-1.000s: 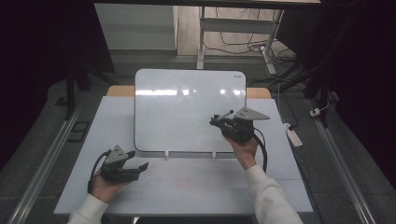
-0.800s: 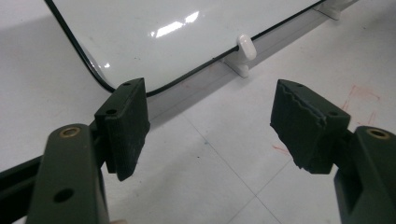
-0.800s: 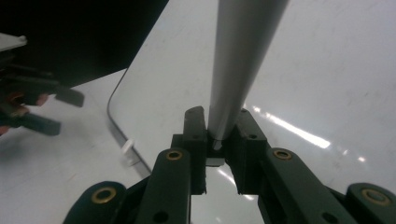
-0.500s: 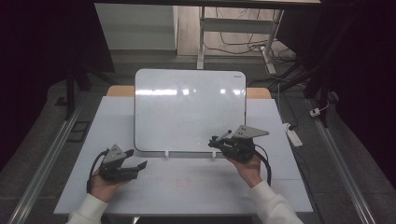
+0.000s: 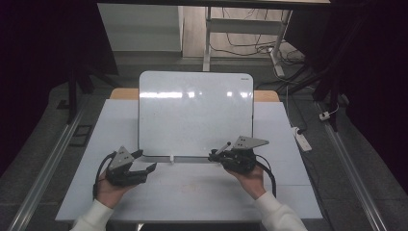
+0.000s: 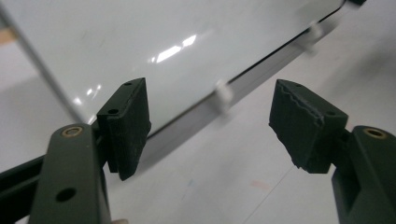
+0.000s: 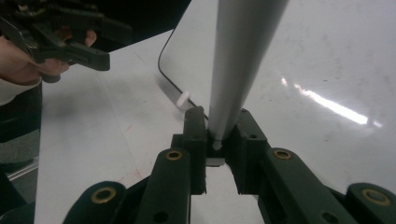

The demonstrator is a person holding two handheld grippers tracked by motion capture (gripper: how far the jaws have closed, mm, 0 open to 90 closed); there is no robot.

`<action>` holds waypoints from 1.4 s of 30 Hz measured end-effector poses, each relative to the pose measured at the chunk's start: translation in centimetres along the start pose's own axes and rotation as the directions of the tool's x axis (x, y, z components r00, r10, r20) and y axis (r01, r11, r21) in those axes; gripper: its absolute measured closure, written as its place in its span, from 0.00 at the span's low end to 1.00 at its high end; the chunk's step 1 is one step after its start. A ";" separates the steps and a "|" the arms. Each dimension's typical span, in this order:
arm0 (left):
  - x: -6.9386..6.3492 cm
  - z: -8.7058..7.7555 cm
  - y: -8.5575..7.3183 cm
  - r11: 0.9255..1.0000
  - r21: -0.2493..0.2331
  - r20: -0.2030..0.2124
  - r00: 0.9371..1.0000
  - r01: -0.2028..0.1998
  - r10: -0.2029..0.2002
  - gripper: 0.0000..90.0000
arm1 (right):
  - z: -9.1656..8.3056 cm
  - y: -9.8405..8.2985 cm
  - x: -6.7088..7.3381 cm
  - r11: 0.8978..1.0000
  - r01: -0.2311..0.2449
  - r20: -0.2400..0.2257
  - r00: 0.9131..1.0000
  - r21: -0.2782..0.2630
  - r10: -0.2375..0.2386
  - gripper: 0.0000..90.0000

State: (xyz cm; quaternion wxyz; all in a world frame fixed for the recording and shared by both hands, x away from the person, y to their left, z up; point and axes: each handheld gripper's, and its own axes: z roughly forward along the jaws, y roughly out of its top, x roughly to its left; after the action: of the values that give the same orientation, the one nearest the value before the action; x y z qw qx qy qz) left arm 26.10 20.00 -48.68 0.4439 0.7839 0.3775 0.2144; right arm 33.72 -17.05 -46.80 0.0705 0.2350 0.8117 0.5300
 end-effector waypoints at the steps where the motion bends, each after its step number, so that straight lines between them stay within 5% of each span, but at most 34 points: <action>1: -0.4 0.1 0.5 1.000 -0.007 0.009 1.000 -0.013 0.013 0.33 | 0.2 0.0 0.1 1.000 -0.003 -0.009 1.000 0.000 0.003 0.86; 6: -2.6 1.4 3.1 0.996 -0.031 0.058 0.995 -0.081 0.083 0.33 | 1.0 0.0 0.6 1.000 -0.007 -0.029 1.000 0.010 0.007 0.86; 12: -4.9 3.2 5.4 0.989 -0.046 0.127 0.982 -0.138 0.142 0.33 | 2.0 -0.2 1.0 0.999 -0.033 -0.054 0.998 0.022 0.034 0.86; 21: -7.3 5.1 8.3 0.982 -0.083 0.198 0.963 -0.172 0.185 0.34 | 2.8 -0.4 1.4 0.998 -0.049 -0.080 0.995 0.038 0.052 0.86; 30: -8.1 6.6 9.6 0.981 -0.106 0.213 0.960 -0.160 0.180 0.33 | 3.4 -0.6 1.8 0.997 -0.054 -0.093 0.994 0.048 0.058 0.86; 35: -8.3 7.1 9.9 0.980 -0.125 0.234 0.955 -0.158 0.184 0.45 | 3.6 -0.6 2.0 0.997 -0.053 -0.099 0.993 0.051 0.058 0.86; 42: -8.7 7.5 9.9 0.973 -0.135 0.259 0.941 -0.189 0.219 0.82 | 3.8 -0.6 2.1 0.997 -0.061 -0.111 0.992 0.053 0.066 0.86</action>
State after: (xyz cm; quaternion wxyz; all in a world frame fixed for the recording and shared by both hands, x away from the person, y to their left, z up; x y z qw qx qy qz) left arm 29.65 6.02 -44.07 0.5089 0.8155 0.2173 0.1695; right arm 33.02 -13.13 -48.72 0.0021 0.2321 0.8194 0.5241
